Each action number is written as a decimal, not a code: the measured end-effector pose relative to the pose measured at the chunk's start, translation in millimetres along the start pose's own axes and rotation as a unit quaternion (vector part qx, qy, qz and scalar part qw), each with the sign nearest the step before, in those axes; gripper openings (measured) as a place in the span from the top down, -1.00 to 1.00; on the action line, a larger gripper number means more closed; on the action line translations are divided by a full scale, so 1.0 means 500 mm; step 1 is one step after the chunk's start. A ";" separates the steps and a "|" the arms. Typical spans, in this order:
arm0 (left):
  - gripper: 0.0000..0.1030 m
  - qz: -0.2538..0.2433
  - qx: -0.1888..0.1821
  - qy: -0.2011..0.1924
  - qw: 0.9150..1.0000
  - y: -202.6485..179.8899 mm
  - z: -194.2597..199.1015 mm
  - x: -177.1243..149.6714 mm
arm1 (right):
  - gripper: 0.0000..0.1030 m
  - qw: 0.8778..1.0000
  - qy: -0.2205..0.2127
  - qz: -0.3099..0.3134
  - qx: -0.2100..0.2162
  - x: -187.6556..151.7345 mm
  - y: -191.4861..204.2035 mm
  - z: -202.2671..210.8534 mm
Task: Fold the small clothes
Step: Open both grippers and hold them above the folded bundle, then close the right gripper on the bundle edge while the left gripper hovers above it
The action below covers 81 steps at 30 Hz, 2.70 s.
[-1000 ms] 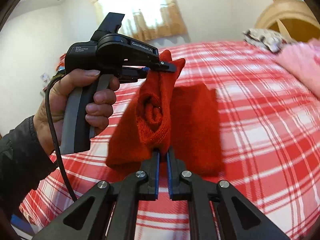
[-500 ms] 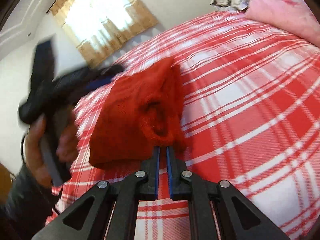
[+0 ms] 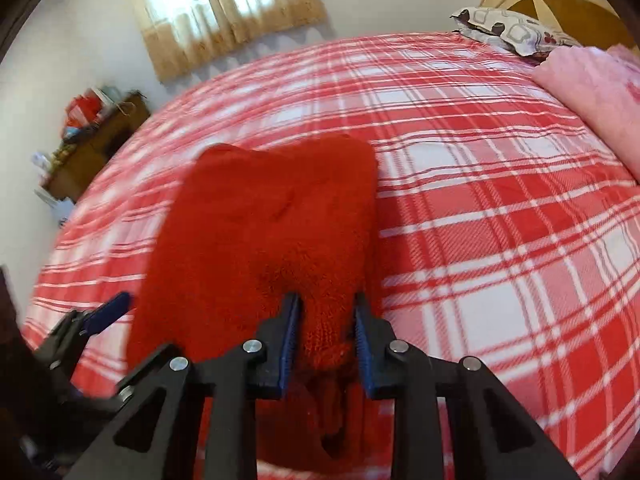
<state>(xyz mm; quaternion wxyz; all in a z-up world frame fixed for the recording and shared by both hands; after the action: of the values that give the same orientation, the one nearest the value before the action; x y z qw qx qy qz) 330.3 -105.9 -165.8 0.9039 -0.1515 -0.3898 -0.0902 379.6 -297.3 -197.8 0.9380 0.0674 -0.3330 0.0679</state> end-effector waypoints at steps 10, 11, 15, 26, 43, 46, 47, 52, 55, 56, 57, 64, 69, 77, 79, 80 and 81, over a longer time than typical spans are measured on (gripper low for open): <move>-0.84 0.033 -0.033 0.023 0.999 -0.006 -0.024 -0.016 | 0.36 0.994 -0.065 0.083 0.009 0.069 0.092 0.071; -0.88 0.040 -0.036 0.027 0.998 -0.003 -0.024 -0.020 | 0.36 0.994 -0.058 0.090 0.029 0.077 0.107 0.059; -0.97 0.049 -0.034 0.033 0.998 -0.006 -0.028 -0.024 | 0.36 0.995 -0.009 0.096 0.012 0.087 0.106 -0.008; -1.00 0.038 -0.035 0.055 0.997 -0.013 -0.038 -0.038 | 0.40 0.999 -0.014 0.010 0.047 0.082 -0.013 -0.077; -1.00 0.041 -0.044 0.072 0.996 -0.020 -0.043 -0.046 | 0.40 0.998 -0.031 0.017 0.044 0.076 -0.009 -0.057; -1.00 0.048 -0.046 0.074 0.995 -0.016 -0.043 -0.046 | 0.36 0.998 -0.056 0.013 0.033 0.073 -0.007 -0.010; -1.00 0.048 -0.046 0.074 0.995 -0.015 -0.044 -0.046 | 0.36 0.998 -0.062 0.015 0.021 0.069 -0.008 0.005; -1.00 0.058 -0.055 0.069 0.994 -0.009 -0.036 -0.046 | 0.37 0.997 -0.042 0.070 -0.011 0.024 0.015 0.017; -1.00 0.081 -0.077 0.069 0.991 0.004 -0.032 -0.044 | 0.37 0.996 -0.039 0.078 -0.027 0.008 0.011 0.001; -1.00 0.087 -0.081 0.067 0.991 0.008 -0.029 -0.043 | 0.37 0.996 -0.039 0.071 -0.023 0.008 0.006 -0.001; -1.00 0.091 -0.083 0.066 0.990 0.010 -0.027 -0.043 | 0.37 0.997 -0.040 0.058 -0.014 0.009 -0.003 -0.004; -1.00 0.056 -0.049 0.069 0.995 -0.014 -0.035 -0.049 | 0.33 0.998 -0.054 0.042 0.017 0.004 -0.017 0.001; -1.00 0.060 -0.051 0.070 0.994 -0.005 -0.031 -0.050 | 0.29 0.996 -0.074 0.010 0.041 0.016 -0.035 0.030; -1.00 0.111 -0.042 0.034 0.992 0.042 -0.003 -0.046 | 0.26 0.999 -0.027 0.031 0.026 0.024 -0.035 -0.022; -1.00 0.115 -0.042 0.045 0.991 0.042 -0.013 -0.047 | 0.26 0.999 -0.029 0.025 0.038 0.028 -0.041 -0.019; -1.00 0.113 -0.039 0.051 0.992 0.040 -0.017 -0.048 | 0.26 0.998 -0.033 0.023 0.046 0.030 -0.045 -0.015; -1.00 0.107 -0.036 0.058 0.992 0.035 -0.024 -0.050 | 0.26 0.997 -0.041 0.021 0.056 0.034 -0.052 -0.009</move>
<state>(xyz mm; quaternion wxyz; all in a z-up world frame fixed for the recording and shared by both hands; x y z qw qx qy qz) 326.3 -92.5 -195.4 0.9234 -0.2195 -0.3144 -0.0158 400.1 -320.7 -192.6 0.9169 0.1154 -0.3678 0.1035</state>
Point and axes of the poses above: each gripper's, at about its wrist camera, not at the fingertips, and z roughly against the way its jaws point, y to its left, x to its top, the point moved 6 cm from there along -z, roughly the way its jaws point, and after that the axes turned 13 degrees about z, right-handed, at the moved point
